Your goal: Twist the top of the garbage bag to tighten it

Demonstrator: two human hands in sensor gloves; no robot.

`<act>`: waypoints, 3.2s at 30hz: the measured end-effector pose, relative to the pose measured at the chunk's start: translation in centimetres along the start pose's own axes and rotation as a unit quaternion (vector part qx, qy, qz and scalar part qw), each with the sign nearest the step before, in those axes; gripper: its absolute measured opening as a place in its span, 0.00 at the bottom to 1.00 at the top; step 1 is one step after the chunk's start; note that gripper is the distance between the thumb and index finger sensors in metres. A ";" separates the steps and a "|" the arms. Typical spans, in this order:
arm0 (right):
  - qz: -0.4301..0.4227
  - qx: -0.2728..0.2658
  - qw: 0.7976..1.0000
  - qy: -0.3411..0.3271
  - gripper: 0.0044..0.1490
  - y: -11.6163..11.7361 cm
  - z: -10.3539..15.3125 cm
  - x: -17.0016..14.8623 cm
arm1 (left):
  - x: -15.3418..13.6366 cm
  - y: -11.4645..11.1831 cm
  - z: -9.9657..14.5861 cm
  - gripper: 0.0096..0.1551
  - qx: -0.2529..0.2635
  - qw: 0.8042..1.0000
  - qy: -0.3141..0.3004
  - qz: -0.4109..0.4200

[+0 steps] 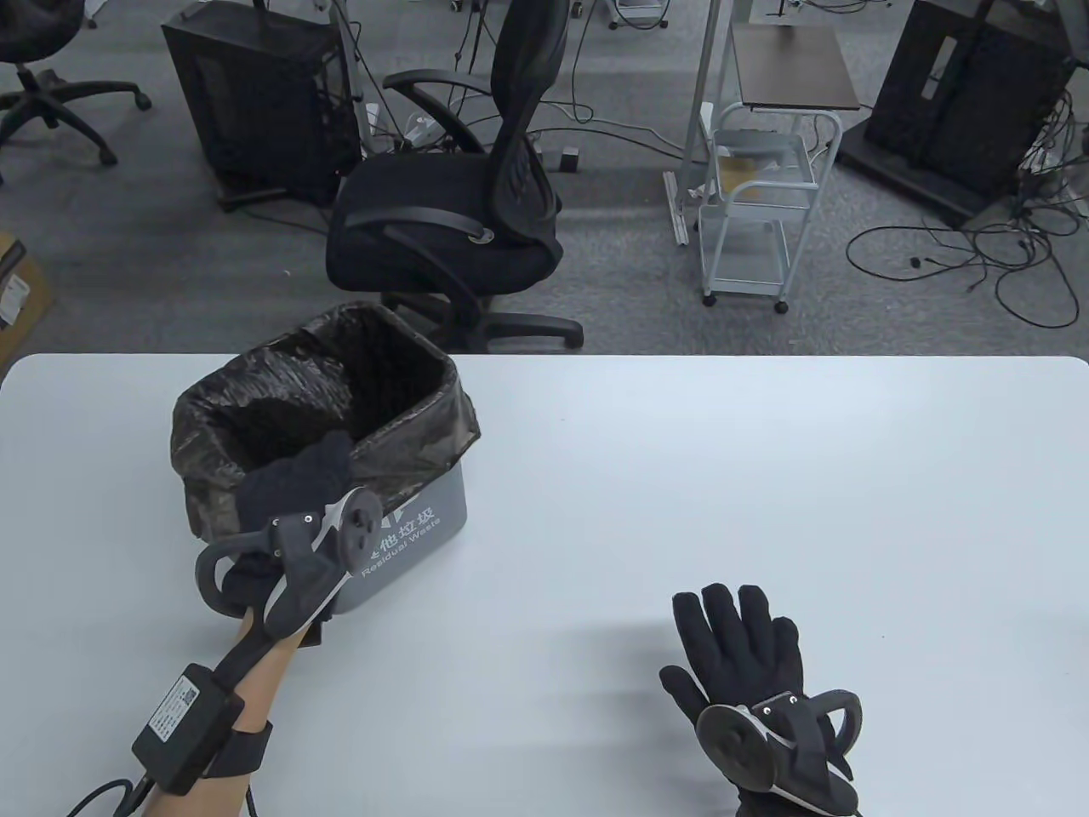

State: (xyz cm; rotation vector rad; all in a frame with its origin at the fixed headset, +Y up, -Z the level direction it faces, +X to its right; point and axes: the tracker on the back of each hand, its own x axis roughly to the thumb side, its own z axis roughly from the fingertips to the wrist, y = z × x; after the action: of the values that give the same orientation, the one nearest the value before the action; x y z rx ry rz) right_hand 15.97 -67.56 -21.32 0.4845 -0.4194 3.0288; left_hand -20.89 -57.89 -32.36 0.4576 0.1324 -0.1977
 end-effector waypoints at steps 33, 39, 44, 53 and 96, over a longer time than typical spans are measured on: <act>0.007 0.014 1.000 0.002 0.46 0.1 0.0 -0.2 | 8.7 0.1 2.7 0.27 0.013 0.962 -0.236 0.138; 0.006 0.003 1.000 0.013 0.47 -0.6 -0.3 -0.3 | 7.3 0.9 3.6 0.40 0.025 0.966 -0.225 0.128; 0.019 0.012 1.000 0.020 0.48 -1.8 -1.5 -0.1 | 2.9 1.9 4.4 0.46 0.055 0.974 -0.171 0.141; -0.006 0.027 0.996 0.081 0.51 -1.3 -5.5 -1.9 | -1.6 -1.6 5.0 0.37 -0.034 0.981 -0.110 0.157; -0.063 -0.103 0.988 0.094 0.26 -2.5 -9.8 -2.6 | 2.7 -1.2 4.8 0.22 0.008 0.995 -0.053 0.084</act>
State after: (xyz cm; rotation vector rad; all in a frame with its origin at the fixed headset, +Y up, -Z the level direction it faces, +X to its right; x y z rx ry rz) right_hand 15.69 -62.53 -30.43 0.2020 -0.6543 2.8336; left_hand -18.12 -61.49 -29.06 0.4703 -0.0126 -0.0573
